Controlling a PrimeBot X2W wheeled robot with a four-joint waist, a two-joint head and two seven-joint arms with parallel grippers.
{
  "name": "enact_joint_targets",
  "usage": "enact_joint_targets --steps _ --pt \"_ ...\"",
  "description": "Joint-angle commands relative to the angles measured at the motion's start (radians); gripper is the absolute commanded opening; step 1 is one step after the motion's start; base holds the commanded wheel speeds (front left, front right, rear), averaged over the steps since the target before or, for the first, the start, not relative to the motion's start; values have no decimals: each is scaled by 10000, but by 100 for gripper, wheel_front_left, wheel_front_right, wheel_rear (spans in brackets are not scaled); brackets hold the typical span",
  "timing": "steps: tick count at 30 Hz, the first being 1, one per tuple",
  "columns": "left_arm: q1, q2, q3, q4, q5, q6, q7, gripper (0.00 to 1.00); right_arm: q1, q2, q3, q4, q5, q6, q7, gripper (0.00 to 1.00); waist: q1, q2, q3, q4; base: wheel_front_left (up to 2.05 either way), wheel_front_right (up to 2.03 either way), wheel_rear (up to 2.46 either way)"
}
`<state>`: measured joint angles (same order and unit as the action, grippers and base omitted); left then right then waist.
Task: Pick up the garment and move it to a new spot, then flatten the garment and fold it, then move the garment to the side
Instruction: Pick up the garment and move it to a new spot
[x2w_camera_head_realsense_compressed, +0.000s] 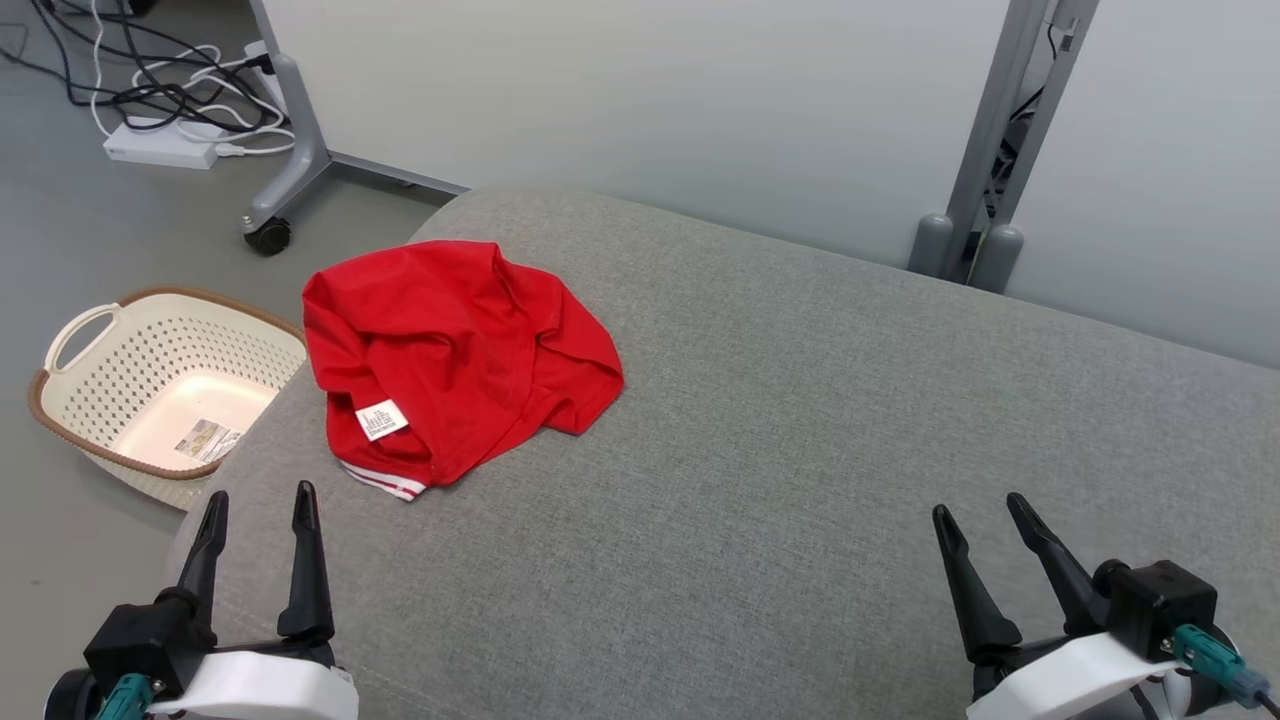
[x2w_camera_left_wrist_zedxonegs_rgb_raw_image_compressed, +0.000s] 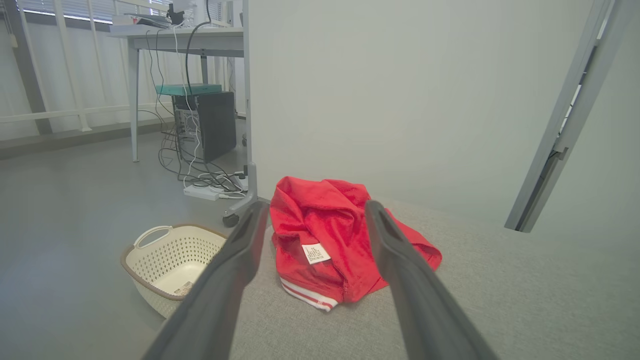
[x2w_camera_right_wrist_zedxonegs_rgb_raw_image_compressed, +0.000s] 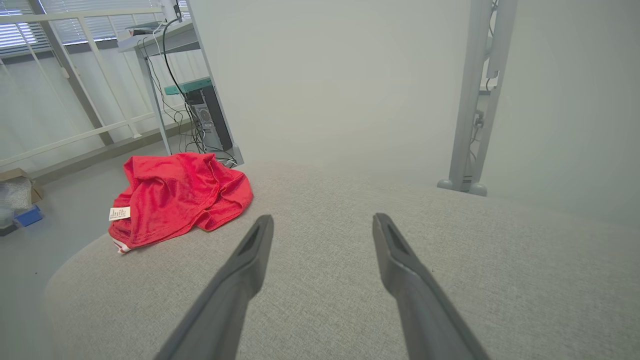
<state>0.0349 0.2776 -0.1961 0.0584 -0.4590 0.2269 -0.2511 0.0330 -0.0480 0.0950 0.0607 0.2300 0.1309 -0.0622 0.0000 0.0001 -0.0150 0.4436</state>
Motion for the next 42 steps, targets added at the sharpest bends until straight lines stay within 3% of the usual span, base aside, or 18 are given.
enact_joint_targets --steps 1,20,30,39,42 --pt "1 50 25 -26 -10 24 -32 100 -68 -56 -9 39 38 -4 -64 100 0 -1 4 72 0 0 0" --pt "-422 -101 -13 -224 -112 37 -74 100 -265 -56 60 138 -53 -4 -105 100 0 -1 189 -5 0 0 0" --pt "-3696 794 524 -1428 414 -195 221 100 -661 -57 86 -163 -289 -4 80 100 0 -1 812 -203 0 0 0" --pt "-6446 1065 529 671 -397 -990 1553 100 -1103 -56 234 -402 -494 -4 167 100 0 -1 1787 -918 0 0 0" --pt "-7195 1079 313 2179 -674 -1447 2082 100 -1282 -56 251 -478 -604 -4 175 100 0 -1 2226 -1148 0 0 0"
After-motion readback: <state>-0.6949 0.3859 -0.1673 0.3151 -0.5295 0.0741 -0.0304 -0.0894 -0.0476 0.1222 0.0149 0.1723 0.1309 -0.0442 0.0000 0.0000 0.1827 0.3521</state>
